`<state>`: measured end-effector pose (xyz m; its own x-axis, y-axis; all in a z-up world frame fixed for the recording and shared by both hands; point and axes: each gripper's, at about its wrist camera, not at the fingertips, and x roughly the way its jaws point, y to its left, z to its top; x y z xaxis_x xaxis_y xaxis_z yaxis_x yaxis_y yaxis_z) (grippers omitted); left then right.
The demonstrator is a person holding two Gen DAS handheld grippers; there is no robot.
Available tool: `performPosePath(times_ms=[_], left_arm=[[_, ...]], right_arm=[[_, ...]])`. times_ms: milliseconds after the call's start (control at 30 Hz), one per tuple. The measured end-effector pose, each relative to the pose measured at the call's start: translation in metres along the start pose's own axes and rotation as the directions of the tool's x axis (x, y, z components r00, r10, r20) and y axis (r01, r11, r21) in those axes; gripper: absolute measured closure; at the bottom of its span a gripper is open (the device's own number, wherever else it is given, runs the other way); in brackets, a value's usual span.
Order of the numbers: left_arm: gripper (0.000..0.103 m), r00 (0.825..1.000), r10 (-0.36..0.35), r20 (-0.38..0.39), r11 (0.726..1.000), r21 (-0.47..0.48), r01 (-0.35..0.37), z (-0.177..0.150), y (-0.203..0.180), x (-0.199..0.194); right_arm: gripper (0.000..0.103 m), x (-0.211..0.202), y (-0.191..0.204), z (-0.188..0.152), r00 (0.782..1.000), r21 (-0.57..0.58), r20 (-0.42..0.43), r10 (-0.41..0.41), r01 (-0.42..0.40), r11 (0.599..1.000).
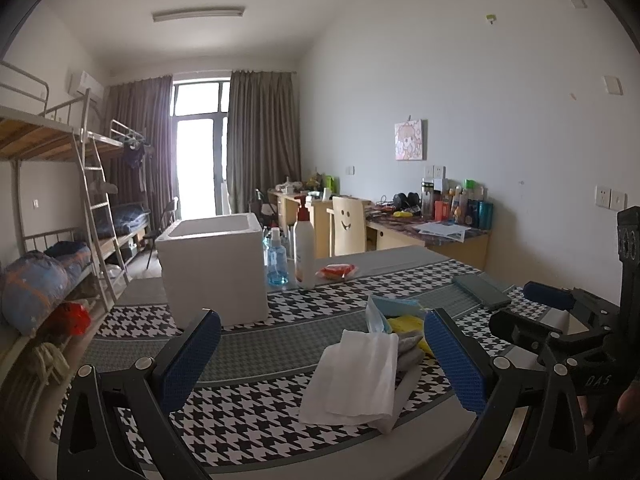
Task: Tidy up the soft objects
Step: 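Move both tools toward the pile of soft items on the table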
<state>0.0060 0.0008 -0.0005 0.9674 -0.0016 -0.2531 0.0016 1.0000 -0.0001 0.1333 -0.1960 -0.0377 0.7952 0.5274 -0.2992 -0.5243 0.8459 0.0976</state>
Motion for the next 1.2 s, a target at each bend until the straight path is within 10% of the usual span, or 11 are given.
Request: performPosePath(times_ms=[1200], left_arm=[[0.001, 0.99, -0.021, -0.14, 1.0, 0.01, 0.022, -0.01, -0.004, 0.049]], right_arm=[[0.001, 0.024, -0.011, -0.002, 0.996, 0.008, -0.072, -0.045, 0.046, 0.999]])
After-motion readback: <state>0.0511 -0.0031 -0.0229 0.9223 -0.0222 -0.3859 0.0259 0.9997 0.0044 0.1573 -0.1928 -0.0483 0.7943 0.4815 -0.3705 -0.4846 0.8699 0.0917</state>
